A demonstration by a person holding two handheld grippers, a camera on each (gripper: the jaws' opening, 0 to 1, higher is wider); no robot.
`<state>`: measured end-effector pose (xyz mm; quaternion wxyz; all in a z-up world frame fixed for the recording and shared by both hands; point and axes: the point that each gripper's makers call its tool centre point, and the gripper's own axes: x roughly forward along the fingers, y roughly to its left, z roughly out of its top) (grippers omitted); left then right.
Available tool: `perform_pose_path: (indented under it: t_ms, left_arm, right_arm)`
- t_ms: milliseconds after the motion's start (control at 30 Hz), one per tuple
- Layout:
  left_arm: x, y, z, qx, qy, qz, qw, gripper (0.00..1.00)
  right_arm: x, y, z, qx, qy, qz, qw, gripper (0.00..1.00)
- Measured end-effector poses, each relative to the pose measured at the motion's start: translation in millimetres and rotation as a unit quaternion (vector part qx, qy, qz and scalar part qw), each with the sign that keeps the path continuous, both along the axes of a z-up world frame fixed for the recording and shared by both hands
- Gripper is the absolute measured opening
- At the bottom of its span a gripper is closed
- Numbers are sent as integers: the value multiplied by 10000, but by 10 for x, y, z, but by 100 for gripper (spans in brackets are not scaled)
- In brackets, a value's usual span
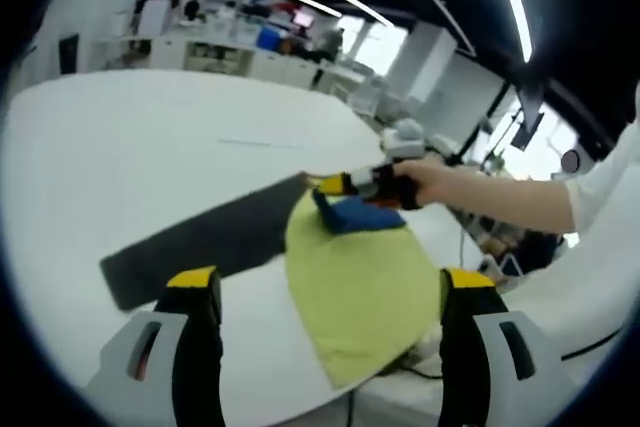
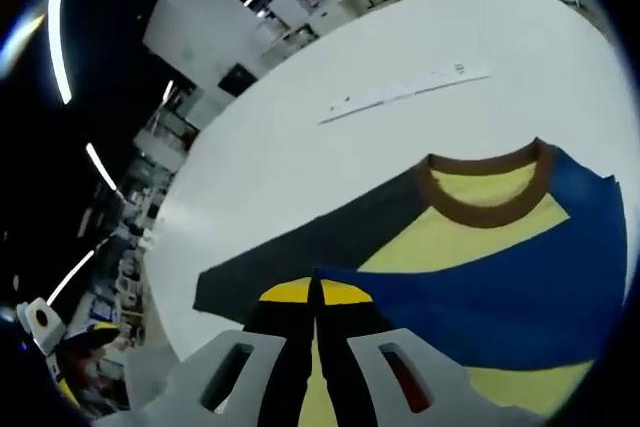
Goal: Fold the garment on the visible template until the final outline fits inside the template.
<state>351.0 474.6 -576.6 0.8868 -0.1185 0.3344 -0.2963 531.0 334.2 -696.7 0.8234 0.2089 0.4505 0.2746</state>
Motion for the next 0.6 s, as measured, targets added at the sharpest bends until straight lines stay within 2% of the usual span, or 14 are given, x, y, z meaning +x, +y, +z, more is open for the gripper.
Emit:
perform_pose_path:
  t_ms: [433,600]
  left_arm:
    - [36,55,-46,-43,28,34,10000,86]
    - [34,65,-61,29,-47,36,10000,86]
  right_arm:
    - [70,150,-224,-5,288,-144,9995,2]
    - [56,195,-319,-88,349,-168,9992,2]
